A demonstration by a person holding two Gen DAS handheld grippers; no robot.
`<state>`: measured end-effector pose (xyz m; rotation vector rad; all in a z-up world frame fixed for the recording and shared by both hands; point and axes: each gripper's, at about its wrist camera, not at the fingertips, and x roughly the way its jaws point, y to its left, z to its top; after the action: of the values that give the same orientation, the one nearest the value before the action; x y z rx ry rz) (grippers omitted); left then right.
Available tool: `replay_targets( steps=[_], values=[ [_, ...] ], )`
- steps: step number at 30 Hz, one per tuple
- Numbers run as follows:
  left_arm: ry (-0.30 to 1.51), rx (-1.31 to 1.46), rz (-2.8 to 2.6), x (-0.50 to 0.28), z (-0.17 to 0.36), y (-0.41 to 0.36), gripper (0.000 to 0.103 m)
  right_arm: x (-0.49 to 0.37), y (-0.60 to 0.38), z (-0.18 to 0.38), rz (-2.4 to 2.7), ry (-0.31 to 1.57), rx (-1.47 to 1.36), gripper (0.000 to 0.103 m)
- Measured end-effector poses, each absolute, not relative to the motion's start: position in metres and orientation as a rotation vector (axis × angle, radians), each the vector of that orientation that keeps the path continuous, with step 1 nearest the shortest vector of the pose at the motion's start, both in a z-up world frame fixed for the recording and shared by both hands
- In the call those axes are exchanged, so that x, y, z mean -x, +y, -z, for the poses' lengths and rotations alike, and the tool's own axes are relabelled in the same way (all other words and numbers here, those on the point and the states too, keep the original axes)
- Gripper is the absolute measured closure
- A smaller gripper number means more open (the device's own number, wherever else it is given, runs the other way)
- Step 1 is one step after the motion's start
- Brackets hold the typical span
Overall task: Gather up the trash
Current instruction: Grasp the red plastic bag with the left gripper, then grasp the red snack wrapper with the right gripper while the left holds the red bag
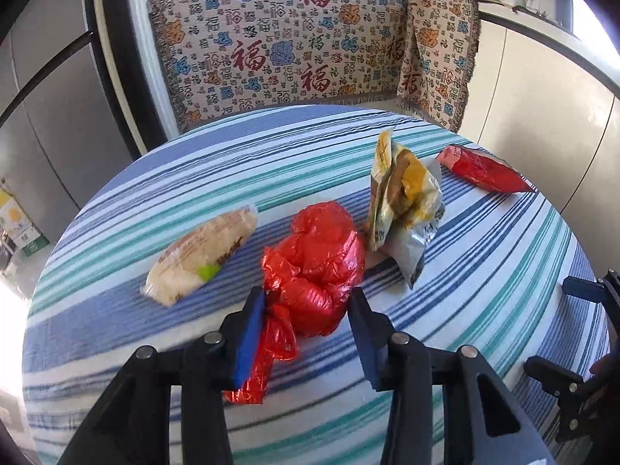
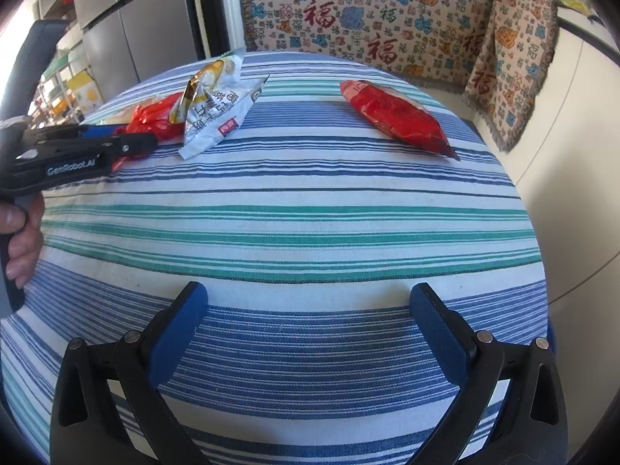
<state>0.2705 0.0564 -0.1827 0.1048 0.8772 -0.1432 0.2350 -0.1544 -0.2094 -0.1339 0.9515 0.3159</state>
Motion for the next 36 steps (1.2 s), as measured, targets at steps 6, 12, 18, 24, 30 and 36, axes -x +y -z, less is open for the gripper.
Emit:
replay_targets(
  steps=[6,12,18,24,30,36],
  values=[
    [0.879,-0.023,0.021,-0.204,0.179,0.069,0.059,-0.235,-0.155,0.209,-0.316,0.948,0.135,0.0],
    [0.884,-0.022,0.012,-0.168,0.18,0.058,0.043,-0.235,-0.155,0.209,-0.316,0.948,0.135,0.0],
    [0.899,-0.088,0.023,-0.181,0.191,0.048,0.032,-0.235,-0.155,0.21,-0.315,0.946,0.136,0.0],
    [0.919,-0.027,-0.001,-0.196,0.195,0.063,0.017,-0.235,-0.157,0.21,-0.316,0.943,0.126,0.0],
    [0.924,-0.029,0.008,-0.198,0.195,0.063,0.015,-0.267,-0.202,0.208,-0.226,0.93,0.093,0.001],
    [0.925,-0.03,0.008,-0.199,0.194,0.064,0.015,-0.346,-0.216,0.209,-0.274,1.02,0.18,0.001]
  ],
)
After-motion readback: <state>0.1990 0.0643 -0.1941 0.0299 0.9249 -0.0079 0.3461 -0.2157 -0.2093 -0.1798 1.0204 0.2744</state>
